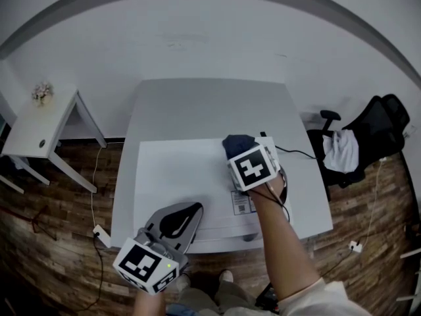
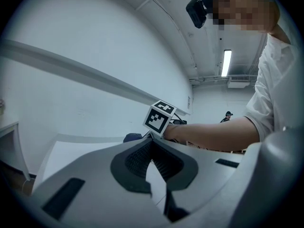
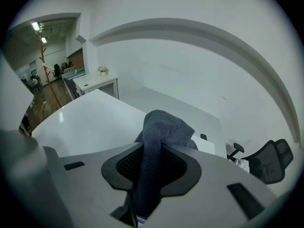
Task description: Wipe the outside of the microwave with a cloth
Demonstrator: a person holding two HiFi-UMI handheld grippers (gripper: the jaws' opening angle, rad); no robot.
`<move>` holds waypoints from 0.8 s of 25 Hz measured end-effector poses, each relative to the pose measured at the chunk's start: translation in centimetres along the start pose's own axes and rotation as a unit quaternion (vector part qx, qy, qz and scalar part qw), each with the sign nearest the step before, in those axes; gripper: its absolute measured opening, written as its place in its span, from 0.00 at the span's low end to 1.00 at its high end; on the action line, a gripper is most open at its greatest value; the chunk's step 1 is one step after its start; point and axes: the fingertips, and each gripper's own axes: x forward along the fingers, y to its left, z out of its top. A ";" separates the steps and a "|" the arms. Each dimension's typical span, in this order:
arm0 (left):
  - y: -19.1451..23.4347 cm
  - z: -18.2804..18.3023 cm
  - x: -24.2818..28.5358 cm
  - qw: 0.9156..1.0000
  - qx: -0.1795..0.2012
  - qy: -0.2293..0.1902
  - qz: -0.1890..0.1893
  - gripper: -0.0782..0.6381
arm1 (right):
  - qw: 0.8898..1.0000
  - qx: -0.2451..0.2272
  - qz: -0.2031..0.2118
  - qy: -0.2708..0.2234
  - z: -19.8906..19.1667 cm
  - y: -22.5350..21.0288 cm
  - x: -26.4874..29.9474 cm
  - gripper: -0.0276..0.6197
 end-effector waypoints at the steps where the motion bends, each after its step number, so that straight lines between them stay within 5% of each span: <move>1: 0.5 -0.1 -0.5 1.000 -0.002 -0.001 0.003 0.11 | 1.000 -0.005 0.001 0.000 0.4 0.8 0.2 0.19; 20: 7.7 -0.8 -9.2 0.999 -0.015 0.001 0.040 0.11 | 0.996 -0.052 0.066 -0.018 6.1 17.3 2.0 0.19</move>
